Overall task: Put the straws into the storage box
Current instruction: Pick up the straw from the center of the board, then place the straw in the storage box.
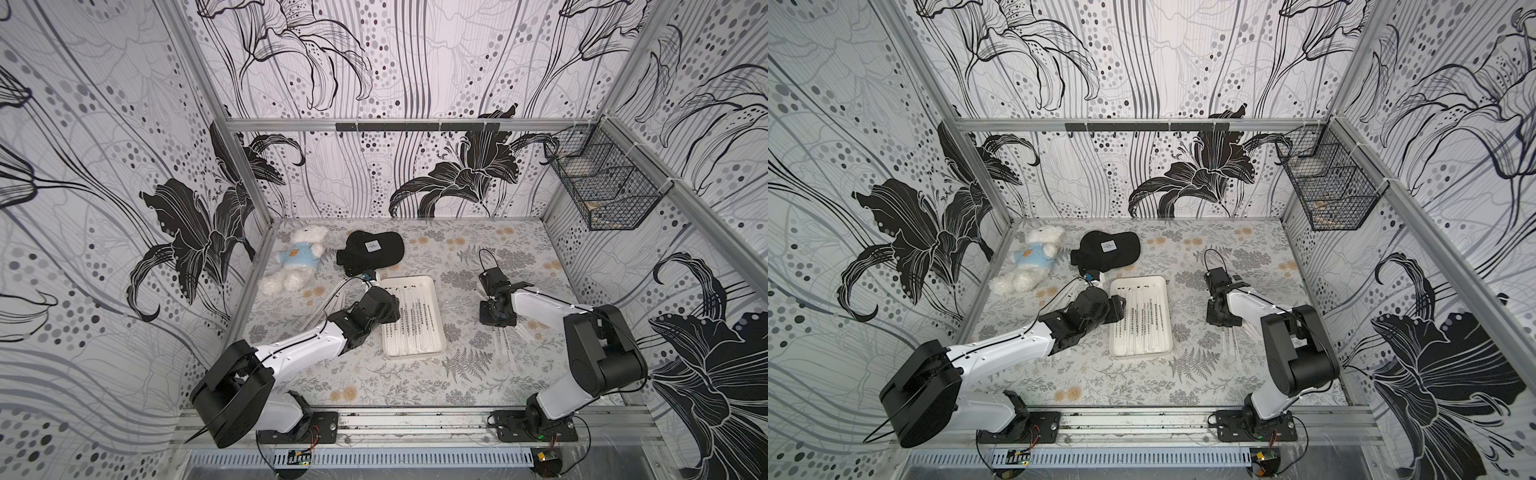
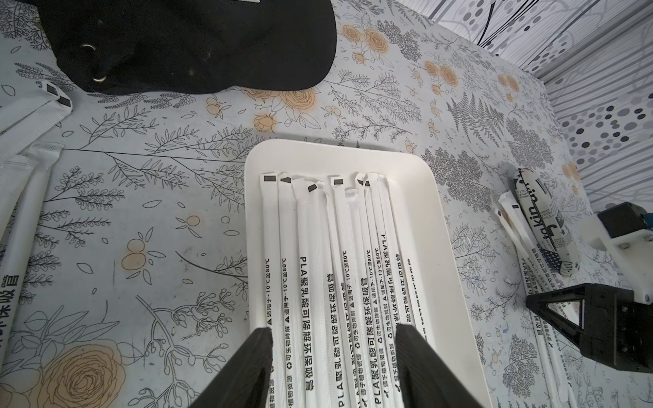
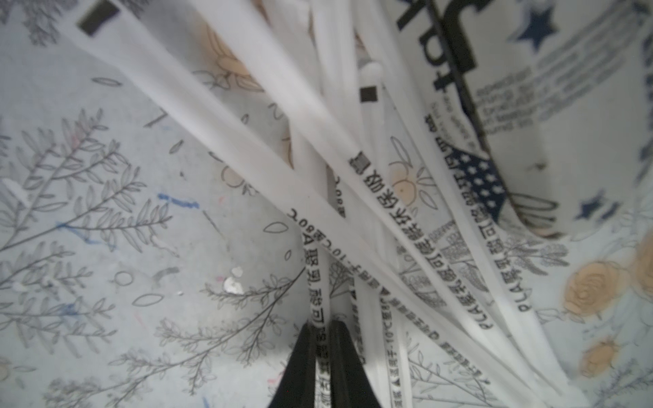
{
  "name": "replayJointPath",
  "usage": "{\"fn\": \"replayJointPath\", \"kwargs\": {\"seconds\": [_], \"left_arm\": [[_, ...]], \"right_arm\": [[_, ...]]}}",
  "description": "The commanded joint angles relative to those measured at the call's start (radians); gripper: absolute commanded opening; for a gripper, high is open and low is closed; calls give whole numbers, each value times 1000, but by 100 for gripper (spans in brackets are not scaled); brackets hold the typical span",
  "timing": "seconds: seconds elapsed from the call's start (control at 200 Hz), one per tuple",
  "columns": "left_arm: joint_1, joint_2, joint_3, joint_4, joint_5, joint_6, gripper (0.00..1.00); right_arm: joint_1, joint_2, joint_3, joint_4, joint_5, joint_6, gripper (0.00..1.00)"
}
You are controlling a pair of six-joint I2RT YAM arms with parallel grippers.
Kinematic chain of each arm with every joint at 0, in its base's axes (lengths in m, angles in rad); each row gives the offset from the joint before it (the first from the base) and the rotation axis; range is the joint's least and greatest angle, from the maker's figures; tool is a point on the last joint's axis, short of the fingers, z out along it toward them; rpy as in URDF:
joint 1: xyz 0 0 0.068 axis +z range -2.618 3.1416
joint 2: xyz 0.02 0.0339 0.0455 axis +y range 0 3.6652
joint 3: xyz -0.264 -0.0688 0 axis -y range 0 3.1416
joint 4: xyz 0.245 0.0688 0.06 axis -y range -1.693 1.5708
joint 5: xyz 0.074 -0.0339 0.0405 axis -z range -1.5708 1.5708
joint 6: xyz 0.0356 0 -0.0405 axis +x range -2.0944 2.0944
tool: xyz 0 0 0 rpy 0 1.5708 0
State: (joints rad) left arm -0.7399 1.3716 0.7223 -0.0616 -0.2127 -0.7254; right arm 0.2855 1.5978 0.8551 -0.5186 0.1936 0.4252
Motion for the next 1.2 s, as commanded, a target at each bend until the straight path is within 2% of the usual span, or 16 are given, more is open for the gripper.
{"fn": "replayJointPath", "kwargs": {"seconds": [0.0, 0.225, 0.416, 0.611, 0.826, 0.976, 1.192], "left_arm": [[-3, -2, -12, 32, -5, -5, 61], [8, -18, -15, 14, -37, 7, 61], [20, -41, -28, 8, -40, 6, 61], [27, -42, -32, 6, -46, 0, 61], [27, -35, -36, 5, -44, -17, 61], [28, -55, -45, -9, -54, -11, 61], [33, -63, -57, -5, -51, -12, 61]], "right_arm": [[17, -12, -28, -29, -67, 0, 11], [176, -19, 48, -51, -215, 61, 10], [215, -52, 137, -44, -320, 107, 9], [316, -39, 291, -90, -273, 129, 9], [413, 105, 391, -93, -141, 151, 9], [426, 161, 390, -77, -80, 189, 9], [426, 209, 359, -53, -62, 211, 9]]}}
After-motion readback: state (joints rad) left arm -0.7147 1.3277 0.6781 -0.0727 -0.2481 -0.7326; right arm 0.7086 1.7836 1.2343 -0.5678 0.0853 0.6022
